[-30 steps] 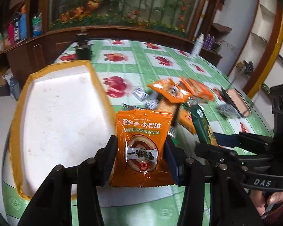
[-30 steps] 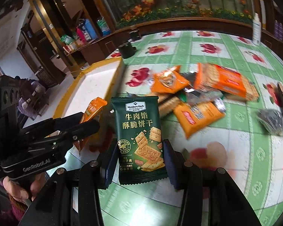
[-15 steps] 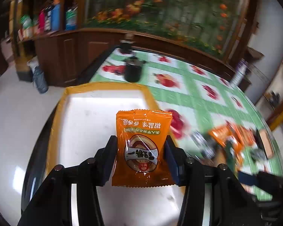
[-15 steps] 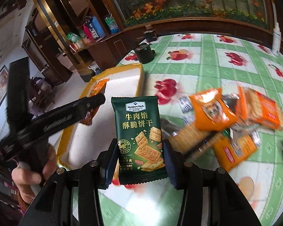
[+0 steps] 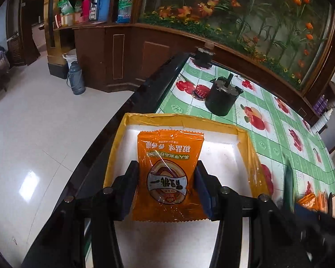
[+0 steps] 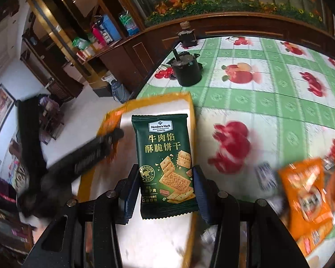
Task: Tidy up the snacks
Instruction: 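Carry the orange bag and green pack over the white tray with both grippers, then lower both packs into the tray and open both grippers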
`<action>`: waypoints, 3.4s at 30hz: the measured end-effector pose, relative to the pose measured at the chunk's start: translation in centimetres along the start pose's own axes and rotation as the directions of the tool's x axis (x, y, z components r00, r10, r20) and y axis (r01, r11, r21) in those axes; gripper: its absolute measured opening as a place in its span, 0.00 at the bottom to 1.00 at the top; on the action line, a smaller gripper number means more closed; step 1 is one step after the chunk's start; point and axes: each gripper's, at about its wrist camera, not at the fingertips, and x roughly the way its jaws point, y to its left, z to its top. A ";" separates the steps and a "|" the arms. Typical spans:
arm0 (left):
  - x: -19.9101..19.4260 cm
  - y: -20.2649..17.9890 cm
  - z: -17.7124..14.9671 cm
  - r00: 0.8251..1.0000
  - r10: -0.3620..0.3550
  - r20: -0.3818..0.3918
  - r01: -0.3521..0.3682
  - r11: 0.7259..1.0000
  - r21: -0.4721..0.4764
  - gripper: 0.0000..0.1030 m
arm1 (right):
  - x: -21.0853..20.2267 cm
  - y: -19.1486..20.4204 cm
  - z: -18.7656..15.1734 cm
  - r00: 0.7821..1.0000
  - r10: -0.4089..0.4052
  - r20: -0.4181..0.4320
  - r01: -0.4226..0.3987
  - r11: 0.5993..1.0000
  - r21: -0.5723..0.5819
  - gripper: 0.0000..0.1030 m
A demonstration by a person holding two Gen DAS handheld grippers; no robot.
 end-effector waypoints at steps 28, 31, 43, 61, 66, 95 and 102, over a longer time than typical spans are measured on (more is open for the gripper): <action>2.5 -1.8 -1.2 0.992 0.111 -0.056 -0.107 0.992 0.065 0.48 | 7.6 1.0 2.9 0.999 -0.005 -0.035 0.006 0.999 0.039 0.49; 2.3 -2.0 -1.4 0.991 0.122 -0.050 -0.118 0.990 0.075 0.48 | 7.7 1.2 2.7 0.999 -0.021 -0.033 0.022 0.999 0.024 0.49; 2.5 -2.0 -1.7 0.989 0.141 -0.052 -0.137 0.987 0.087 0.52 | 7.8 1.6 2.5 0.999 -0.044 -0.027 0.044 0.999 0.011 0.49; 2.4 -2.1 -1.8 0.986 0.161 -0.042 -0.156 0.982 0.104 0.68 | 7.8 1.7 2.5 0.999 -0.044 -0.027 0.045 0.999 0.006 0.49; 2.3 -2.1 -1.8 0.987 0.155 -0.043 -0.150 0.984 0.099 0.69 | 7.9 1.6 2.4 0.999 -0.038 -0.028 0.038 0.999 0.007 0.50; 0.4 -2.7 -1.3 0.996 0.092 0.004 -0.091 0.990 0.109 0.70 | 3.7 0.9 1.8 0.999 0.041 0.018 -0.041 0.998 0.053 0.50; -0.1 -3.9 -1.7 0.996 0.080 0.025 -0.083 0.985 0.152 0.70 | 0.8 -0.2 0.4 0.997 0.055 0.053 -0.058 0.996 0.067 0.53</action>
